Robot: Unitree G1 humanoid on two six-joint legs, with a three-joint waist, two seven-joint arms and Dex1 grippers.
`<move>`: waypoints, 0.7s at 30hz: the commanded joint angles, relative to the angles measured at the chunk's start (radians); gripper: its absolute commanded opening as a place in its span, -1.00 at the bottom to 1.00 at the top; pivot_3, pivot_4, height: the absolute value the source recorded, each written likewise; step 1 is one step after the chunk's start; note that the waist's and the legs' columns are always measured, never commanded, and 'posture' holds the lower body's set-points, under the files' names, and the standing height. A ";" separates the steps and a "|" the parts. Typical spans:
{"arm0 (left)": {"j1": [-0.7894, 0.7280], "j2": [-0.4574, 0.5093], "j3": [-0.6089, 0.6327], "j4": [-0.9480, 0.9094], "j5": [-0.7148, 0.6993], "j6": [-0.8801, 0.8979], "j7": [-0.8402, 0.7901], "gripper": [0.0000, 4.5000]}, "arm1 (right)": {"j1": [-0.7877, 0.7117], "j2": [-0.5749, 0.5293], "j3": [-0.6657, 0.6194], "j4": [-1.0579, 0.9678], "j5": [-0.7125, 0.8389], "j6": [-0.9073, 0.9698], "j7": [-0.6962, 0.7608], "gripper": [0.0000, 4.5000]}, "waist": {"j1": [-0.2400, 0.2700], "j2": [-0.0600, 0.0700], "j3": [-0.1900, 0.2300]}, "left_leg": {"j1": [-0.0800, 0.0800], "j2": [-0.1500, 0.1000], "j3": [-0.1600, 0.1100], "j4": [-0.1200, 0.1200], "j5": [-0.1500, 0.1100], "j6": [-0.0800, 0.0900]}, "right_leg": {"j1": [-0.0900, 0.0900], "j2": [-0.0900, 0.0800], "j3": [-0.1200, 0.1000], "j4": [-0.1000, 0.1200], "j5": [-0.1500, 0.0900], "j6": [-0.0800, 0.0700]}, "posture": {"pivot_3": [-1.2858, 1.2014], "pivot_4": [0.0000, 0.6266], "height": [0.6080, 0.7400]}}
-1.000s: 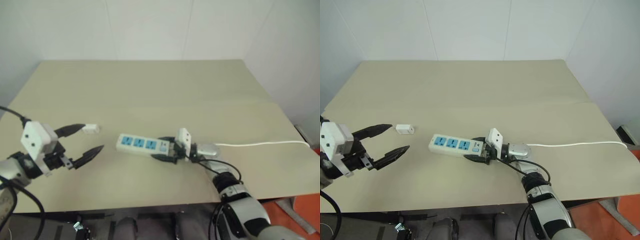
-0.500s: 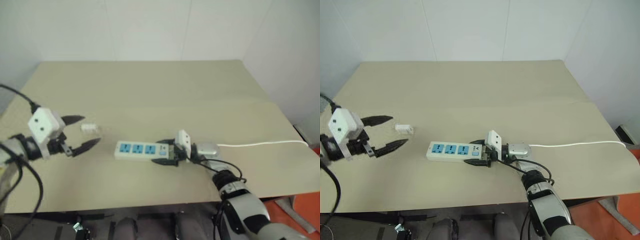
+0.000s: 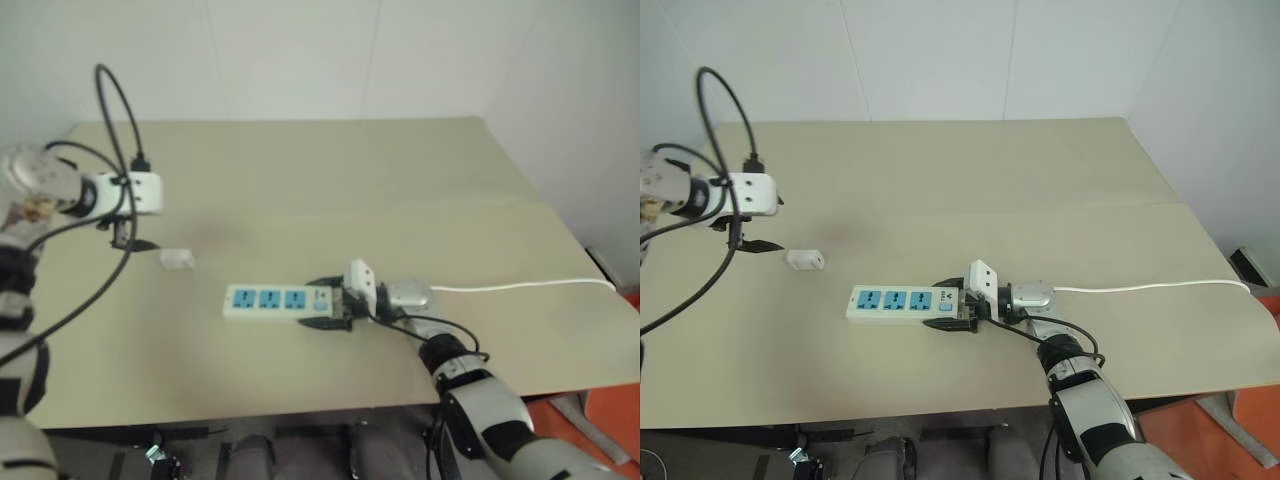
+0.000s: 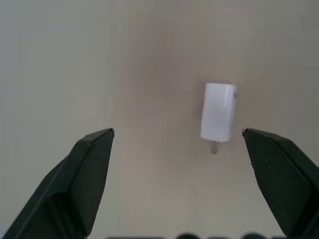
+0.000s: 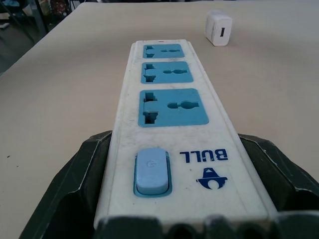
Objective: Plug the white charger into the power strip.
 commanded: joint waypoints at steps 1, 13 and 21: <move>-0.117 -0.055 -0.058 0.172 0.094 -0.083 -0.015 1.00 | 0.015 0.014 0.027 0.004 -0.034 0.010 -0.008 0.53 | -0.001 0.000 0.000 | 0.000 0.000 0.000 0.000 0.000 0.000 | -0.001 0.000 0.001 0.001 0.000 0.000 | 0.03 -0.52 1.00; -0.231 -0.227 -0.170 0.406 0.261 -0.125 -0.019 1.00 | 0.016 0.012 0.018 -0.021 -0.036 0.037 -0.038 0.53 | -0.003 -0.001 0.000 | -0.005 0.000 0.002 0.001 0.000 0.000 | -0.012 0.003 0.008 0.009 0.000 0.000 | 0.03 -0.52 1.00; -0.186 -0.270 -0.194 0.440 0.332 -0.090 0.113 1.00 | 0.045 0.009 0.012 -0.069 -0.028 0.066 -0.062 0.53 | -0.001 -0.001 0.000 | -0.005 0.000 0.002 0.001 0.000 0.000 | -0.013 0.004 0.010 0.010 0.000 0.000 | 0.03 -0.52 1.00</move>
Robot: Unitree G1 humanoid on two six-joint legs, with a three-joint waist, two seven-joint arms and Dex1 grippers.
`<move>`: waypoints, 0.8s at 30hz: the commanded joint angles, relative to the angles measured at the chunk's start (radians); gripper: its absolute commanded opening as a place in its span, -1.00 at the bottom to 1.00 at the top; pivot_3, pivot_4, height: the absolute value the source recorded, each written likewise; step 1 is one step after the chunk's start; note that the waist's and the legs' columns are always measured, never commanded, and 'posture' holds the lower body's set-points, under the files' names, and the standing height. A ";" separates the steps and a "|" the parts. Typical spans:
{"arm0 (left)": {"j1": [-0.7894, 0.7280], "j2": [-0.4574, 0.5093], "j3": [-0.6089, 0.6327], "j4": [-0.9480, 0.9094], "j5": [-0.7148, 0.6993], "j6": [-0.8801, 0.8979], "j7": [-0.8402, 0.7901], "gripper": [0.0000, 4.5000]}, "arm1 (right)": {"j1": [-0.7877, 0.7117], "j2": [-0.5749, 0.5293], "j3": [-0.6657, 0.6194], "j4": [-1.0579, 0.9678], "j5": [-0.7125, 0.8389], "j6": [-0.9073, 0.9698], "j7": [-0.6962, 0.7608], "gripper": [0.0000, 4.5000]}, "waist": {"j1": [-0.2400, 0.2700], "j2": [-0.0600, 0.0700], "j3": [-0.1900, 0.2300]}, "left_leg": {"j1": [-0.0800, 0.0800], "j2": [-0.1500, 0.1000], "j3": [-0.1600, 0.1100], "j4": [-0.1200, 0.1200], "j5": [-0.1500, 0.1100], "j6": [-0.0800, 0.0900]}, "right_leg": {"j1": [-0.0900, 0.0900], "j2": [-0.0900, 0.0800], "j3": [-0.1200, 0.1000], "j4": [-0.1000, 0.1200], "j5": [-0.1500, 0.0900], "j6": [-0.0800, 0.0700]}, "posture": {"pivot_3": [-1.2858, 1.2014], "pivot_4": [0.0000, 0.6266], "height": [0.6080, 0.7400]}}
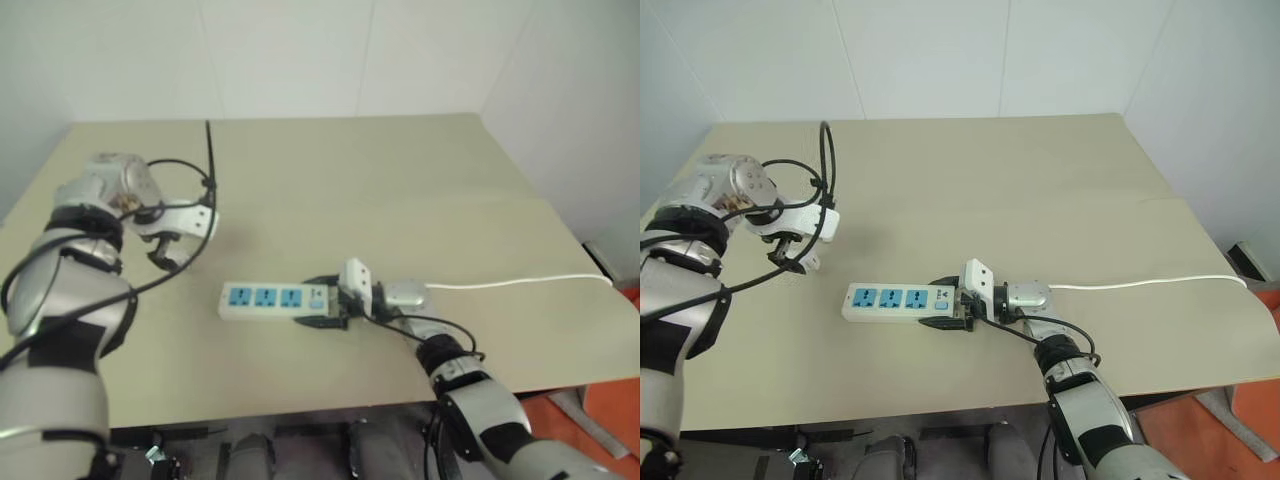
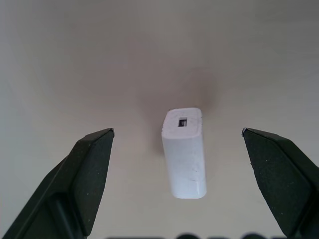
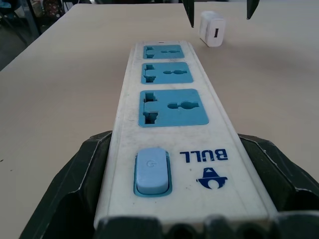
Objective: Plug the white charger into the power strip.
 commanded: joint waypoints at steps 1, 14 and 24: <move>0.007 -0.006 -0.012 0.008 0.032 0.024 0.067 1.00 | 0.027 0.007 0.012 -0.013 -0.011 0.029 -0.020 0.53 | 0.000 0.000 0.000 | 0.000 0.000 0.000 0.000 0.000 0.000 | 0.000 0.000 0.000 0.000 0.000 0.000 | 0.03 -0.52 1.00; 0.065 -0.027 0.015 0.021 0.010 0.061 0.006 0.59 | 0.043 0.000 0.013 -0.059 -0.005 0.057 -0.030 0.53 | 0.002 0.000 0.000 | 0.000 0.000 0.000 0.000 0.000 0.000 | 0.000 0.000 0.001 0.000 0.000 0.000 | 0.03 -0.52 1.00; 0.071 -0.030 0.037 0.014 0.003 0.056 0.019 -0.54 | 0.042 -0.003 0.011 -0.066 -0.002 0.061 -0.039 0.53 | 0.006 0.000 0.000 | 0.002 0.000 0.000 0.000 0.000 0.000 | 0.001 0.000 0.001 0.001 0.000 0.000 | 0.03 -0.52 1.00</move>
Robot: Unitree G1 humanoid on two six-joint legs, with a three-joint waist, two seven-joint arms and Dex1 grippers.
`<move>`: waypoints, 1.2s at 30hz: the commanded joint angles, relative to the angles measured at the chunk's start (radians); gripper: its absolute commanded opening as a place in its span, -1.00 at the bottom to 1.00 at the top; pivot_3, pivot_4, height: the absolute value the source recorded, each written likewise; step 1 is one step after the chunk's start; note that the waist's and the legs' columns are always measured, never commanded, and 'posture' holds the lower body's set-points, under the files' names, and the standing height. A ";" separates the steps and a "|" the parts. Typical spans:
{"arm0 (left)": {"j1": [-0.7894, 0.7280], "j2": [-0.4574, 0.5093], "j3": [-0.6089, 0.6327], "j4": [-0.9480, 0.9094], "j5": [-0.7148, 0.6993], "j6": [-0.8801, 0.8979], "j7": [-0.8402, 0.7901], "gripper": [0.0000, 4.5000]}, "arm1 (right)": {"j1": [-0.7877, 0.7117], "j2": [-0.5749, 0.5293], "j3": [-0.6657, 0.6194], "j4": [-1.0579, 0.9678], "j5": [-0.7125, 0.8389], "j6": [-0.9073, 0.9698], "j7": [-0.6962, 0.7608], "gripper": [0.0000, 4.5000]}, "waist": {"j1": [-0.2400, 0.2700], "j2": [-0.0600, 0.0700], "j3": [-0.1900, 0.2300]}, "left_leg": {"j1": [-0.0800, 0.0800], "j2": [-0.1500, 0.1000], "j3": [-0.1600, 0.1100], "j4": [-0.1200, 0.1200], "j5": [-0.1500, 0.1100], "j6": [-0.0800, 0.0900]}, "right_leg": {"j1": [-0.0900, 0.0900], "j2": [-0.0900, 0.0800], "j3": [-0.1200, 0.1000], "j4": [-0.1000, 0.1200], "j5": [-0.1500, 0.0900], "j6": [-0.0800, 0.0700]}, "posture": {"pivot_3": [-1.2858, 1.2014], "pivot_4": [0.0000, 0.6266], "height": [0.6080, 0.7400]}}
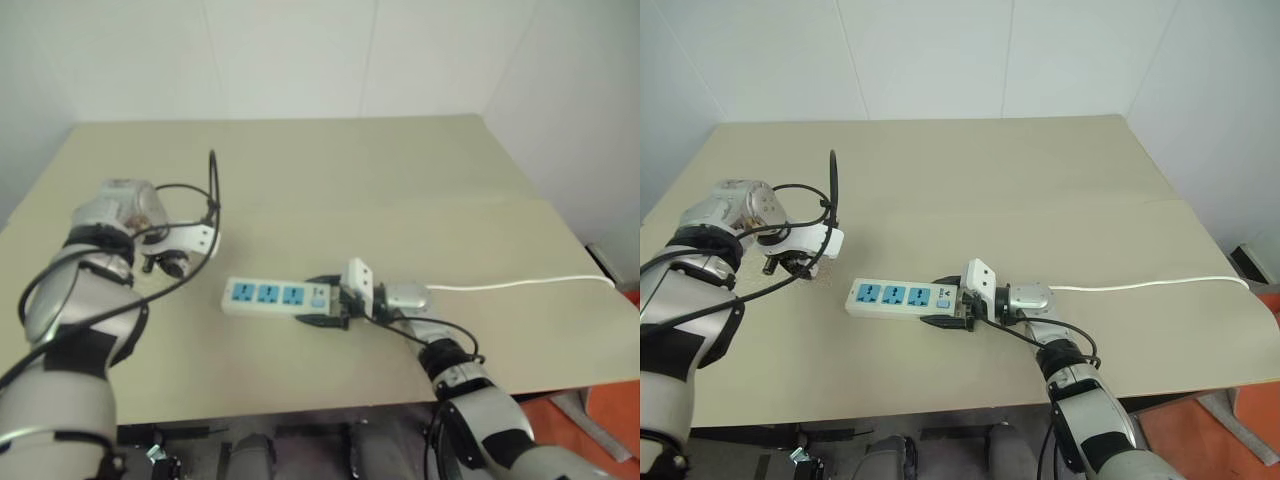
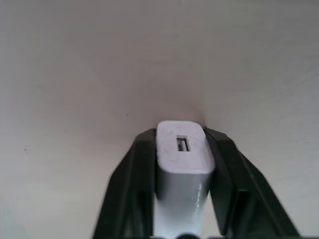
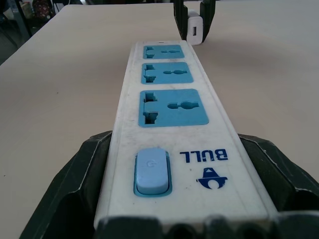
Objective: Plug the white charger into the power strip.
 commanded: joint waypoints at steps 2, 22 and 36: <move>-0.001 0.000 0.026 -0.011 -0.021 -0.005 0.040 -0.54 | 0.009 0.008 0.010 -0.004 -0.002 0.016 -0.006 0.53 | 0.001 0.000 0.000 | 0.000 0.000 0.000 0.000 0.000 0.000 | 0.000 0.000 0.000 0.000 0.000 0.000 | 0.03 -0.52 1.00; 0.250 -0.100 0.619 -0.921 -0.883 0.451 -0.128 -0.54 | -0.018 0.012 0.019 0.018 0.015 0.064 0.109 0.53 | -0.020 0.001 0.000 | -0.001 0.001 -0.001 0.000 0.000 0.000 | -0.001 0.001 0.003 0.001 0.000 0.000 | 0.03 -0.52 1.00; 0.819 -0.127 0.709 -1.582 -1.190 0.749 0.146 -0.54 | -0.072 0.016 0.036 0.165 -0.028 0.035 0.136 0.53 | -0.024 0.001 0.000 | 0.007 0.001 -0.003 0.002 0.000 0.000 | 0.009 0.002 0.005 0.000 0.000 0.000 | 0.03 -0.52 1.00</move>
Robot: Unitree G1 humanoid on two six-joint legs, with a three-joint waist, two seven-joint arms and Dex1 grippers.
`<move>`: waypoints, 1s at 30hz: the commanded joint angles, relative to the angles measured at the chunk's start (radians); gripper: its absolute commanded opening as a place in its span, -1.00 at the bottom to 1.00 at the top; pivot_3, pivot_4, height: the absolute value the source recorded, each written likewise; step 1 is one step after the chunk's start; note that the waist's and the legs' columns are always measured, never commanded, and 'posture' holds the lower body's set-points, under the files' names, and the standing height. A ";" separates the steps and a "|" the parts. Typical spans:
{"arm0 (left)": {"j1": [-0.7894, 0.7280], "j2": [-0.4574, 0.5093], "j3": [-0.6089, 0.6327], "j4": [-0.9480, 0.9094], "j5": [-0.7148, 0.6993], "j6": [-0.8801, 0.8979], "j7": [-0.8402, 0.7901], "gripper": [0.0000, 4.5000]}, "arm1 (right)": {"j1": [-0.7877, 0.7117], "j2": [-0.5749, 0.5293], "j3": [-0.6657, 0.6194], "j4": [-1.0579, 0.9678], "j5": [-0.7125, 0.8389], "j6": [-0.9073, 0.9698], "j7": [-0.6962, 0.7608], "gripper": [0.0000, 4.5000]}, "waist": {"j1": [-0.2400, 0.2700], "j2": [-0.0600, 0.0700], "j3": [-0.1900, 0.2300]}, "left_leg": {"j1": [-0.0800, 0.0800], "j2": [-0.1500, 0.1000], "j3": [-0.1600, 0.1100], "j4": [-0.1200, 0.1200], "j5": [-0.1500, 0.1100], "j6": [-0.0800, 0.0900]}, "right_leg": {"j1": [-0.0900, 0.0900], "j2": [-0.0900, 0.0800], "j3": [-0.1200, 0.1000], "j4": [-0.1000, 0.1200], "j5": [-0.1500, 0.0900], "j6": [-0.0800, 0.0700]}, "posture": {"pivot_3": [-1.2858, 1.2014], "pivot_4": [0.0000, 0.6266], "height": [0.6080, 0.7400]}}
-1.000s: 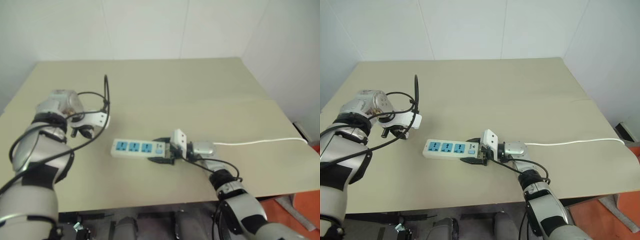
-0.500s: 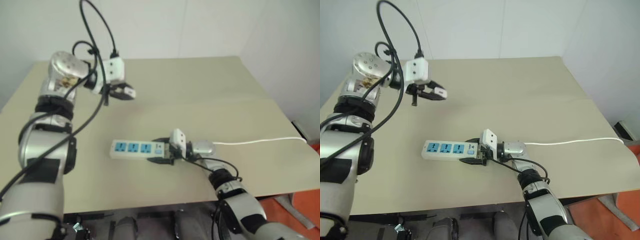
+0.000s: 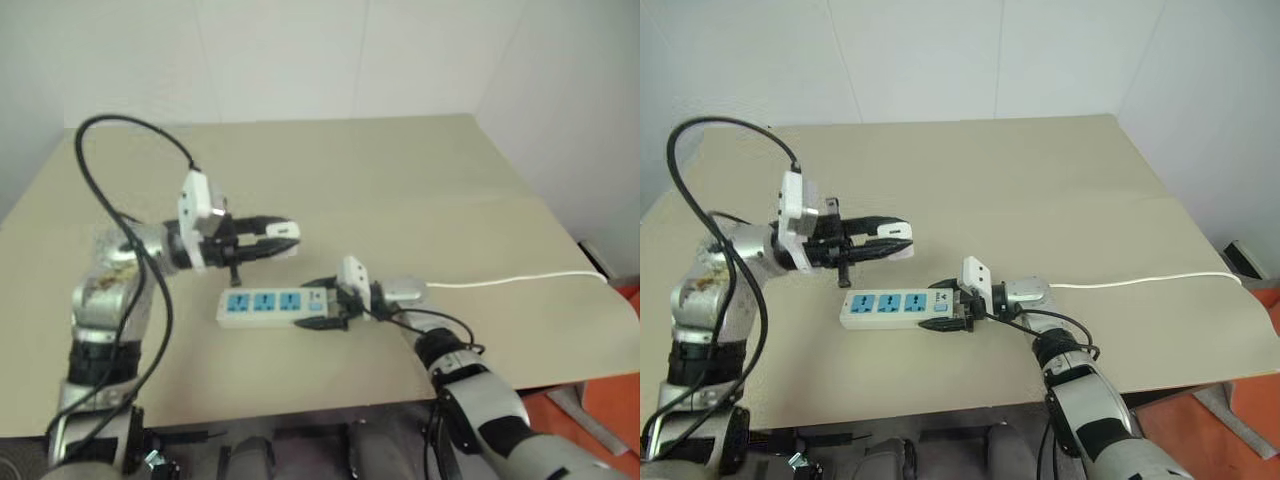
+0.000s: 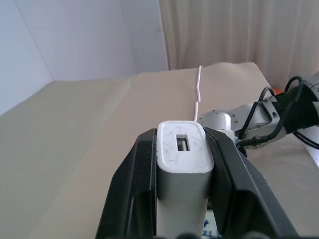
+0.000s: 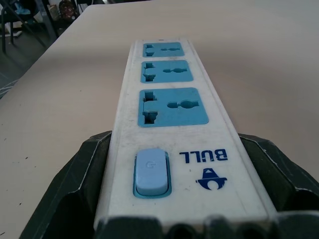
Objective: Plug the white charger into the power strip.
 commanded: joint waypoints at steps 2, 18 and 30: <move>0.071 0.009 0.013 -0.056 -0.065 0.001 0.011 -0.54 | 0.013 0.008 0.030 0.039 -0.037 0.005 0.018 0.53 | 0.000 0.000 0.000 | 0.001 0.000 0.000 0.000 0.000 0.000 | 0.001 0.000 0.000 0.000 0.000 0.000 | 0.03 -0.52 1.00; 0.083 0.027 -0.083 0.146 -0.065 -0.055 -0.111 -0.54 | -0.019 0.005 0.042 0.078 -0.061 -0.006 0.037 0.53 | -0.005 0.000 0.000 | 0.003 0.000 0.000 -0.002 0.000 0.000 | 0.004 0.000 0.000 -0.002 0.000 0.000 | 0.03 -0.52 1.00; 0.083 0.019 -0.115 0.171 -0.030 -0.101 -0.102 -0.54 | -0.082 0.016 0.032 0.173 -0.078 -0.039 0.014 0.53 | -0.009 0.000 0.000 | 0.005 0.000 0.000 -0.002 0.000 0.000 | 0.004 0.001 0.000 -0.001 0.000 0.000 | 0.03 -0.52 1.00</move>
